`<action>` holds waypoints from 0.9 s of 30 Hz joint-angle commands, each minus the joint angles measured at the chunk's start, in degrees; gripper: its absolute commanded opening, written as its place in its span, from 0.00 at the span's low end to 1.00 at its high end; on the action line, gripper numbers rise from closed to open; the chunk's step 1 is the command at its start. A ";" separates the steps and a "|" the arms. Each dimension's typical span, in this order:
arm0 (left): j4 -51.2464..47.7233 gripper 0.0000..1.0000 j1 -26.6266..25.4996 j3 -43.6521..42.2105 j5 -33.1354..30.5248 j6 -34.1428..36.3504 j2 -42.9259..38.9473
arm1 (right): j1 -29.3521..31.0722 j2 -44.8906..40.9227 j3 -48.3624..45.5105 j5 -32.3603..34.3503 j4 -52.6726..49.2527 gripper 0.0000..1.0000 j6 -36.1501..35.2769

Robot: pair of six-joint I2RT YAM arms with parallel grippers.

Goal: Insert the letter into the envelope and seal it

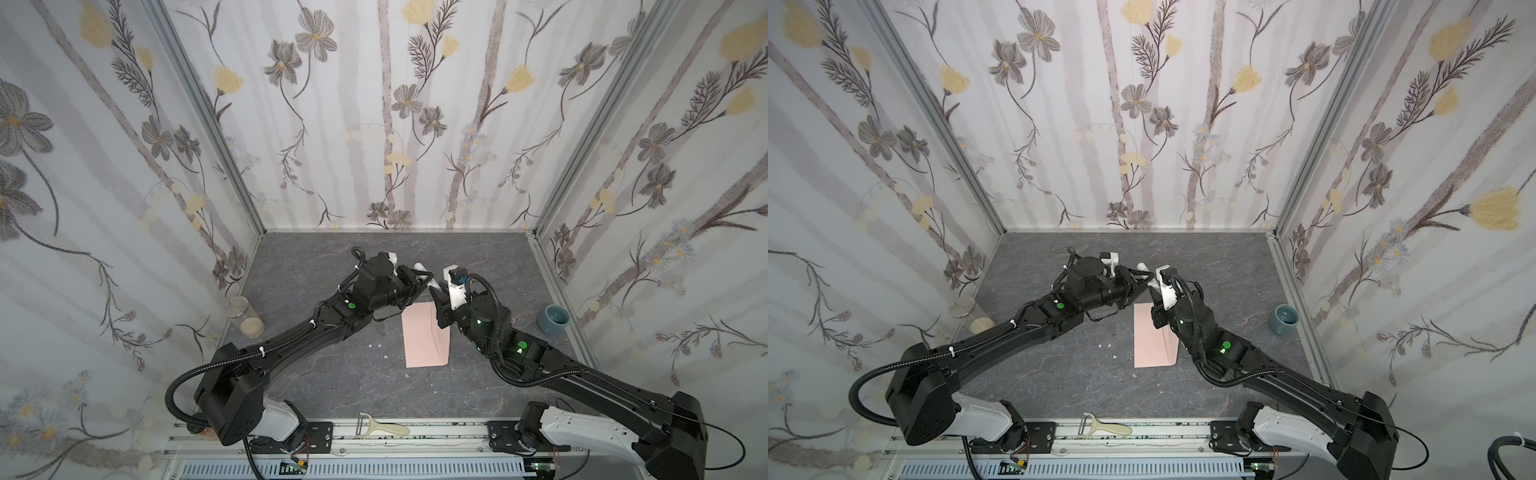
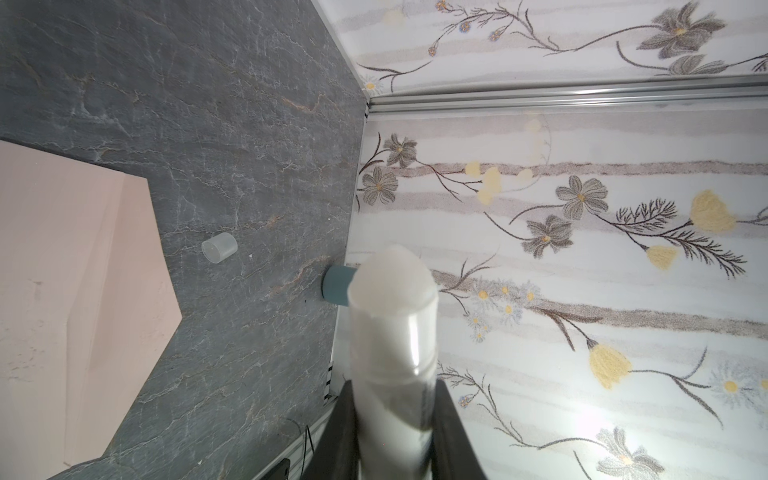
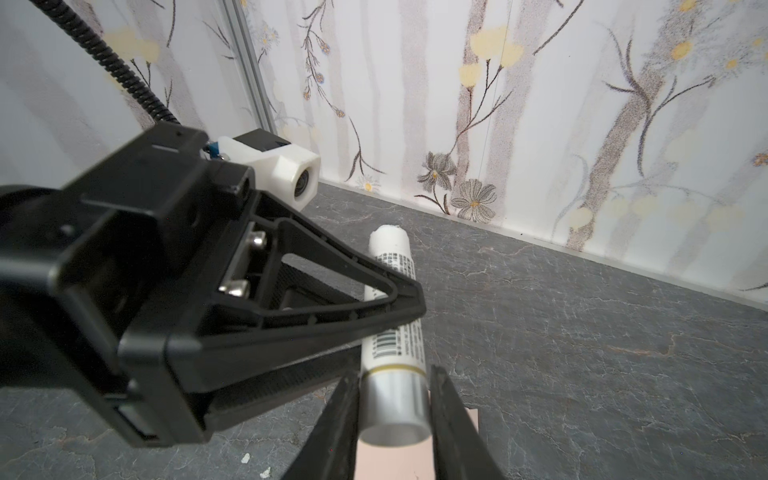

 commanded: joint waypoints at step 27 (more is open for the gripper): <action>2.43 0.00 -0.20 -0.12 -0.11 -0.38 -0.43 | -3.44 -1.34 -0.96 -9.32 2.72 0.22 6.16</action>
